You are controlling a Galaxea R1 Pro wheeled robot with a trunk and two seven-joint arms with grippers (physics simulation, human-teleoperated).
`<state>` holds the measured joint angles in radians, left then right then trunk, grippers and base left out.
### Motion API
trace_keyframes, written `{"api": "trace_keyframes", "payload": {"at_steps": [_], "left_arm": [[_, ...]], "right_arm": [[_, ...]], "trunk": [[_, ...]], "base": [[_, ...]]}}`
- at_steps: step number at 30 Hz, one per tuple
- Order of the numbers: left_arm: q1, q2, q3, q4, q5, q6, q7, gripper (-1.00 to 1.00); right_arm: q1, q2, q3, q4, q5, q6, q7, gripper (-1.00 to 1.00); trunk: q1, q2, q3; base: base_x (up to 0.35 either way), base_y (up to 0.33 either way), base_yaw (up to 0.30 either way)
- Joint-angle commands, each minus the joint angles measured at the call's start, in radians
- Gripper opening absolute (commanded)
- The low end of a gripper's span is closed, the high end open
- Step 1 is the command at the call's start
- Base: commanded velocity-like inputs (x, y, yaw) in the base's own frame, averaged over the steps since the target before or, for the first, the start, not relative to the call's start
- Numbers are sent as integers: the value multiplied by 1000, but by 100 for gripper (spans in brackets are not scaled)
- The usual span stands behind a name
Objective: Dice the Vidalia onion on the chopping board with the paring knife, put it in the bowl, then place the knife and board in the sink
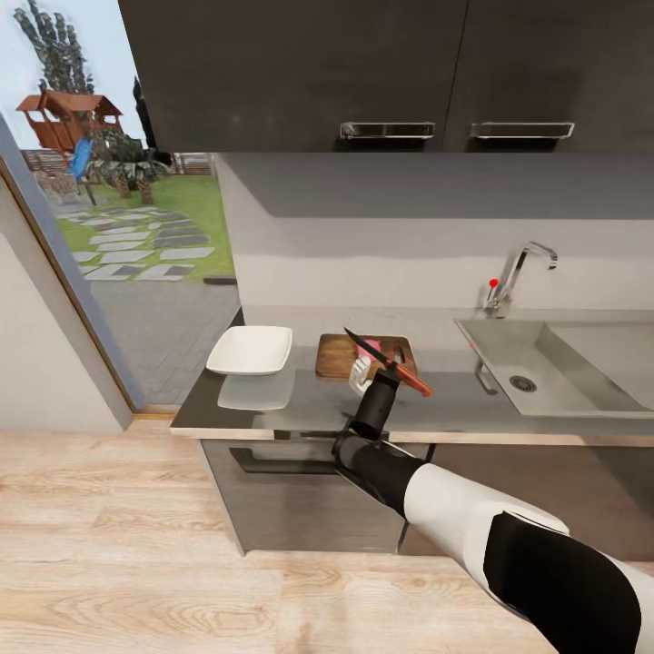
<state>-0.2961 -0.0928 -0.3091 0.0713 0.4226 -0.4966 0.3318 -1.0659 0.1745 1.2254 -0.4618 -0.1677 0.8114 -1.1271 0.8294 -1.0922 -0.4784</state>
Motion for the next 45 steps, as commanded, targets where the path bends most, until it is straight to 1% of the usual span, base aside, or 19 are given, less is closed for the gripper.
{"api": "trace_keyframes", "payload": {"at_steps": [1, 11, 15, 25, 45], "left_arm": [[-2, -1, -8, 4, 5, -5, 2, 100], [-2, -1, -8, 4, 5, -4, 1, 100], [-2, 2, -8, 4, 5, -4, 2, 100], [-2, 2, -8, 4, 5, -3, 2, 100], [-2, 1, -8, 4, 5, -3, 1, 100]], "right_arm": [[-2, 0, 8, 1, -10, 6, -7, -100], [-2, 0, 8, 2, 0, -3, -19, -100], [-1, 0, 8, 1, 2, -2, -22, -100], [-2, 0, 8, 1, 1, -2, -22, -100], [-2, 0, 6, 5, -3, -3, -20, -100]], "trunk": [[0, -1, -1], [0, -1, -1], [0, -1, -1], [0, -1, -1], [0, -1, -1]], "base": [[0, 0, 0], [0, -3, 0], [101, -130, 0], [57, -42, 0], [32, 18, 0]]}}
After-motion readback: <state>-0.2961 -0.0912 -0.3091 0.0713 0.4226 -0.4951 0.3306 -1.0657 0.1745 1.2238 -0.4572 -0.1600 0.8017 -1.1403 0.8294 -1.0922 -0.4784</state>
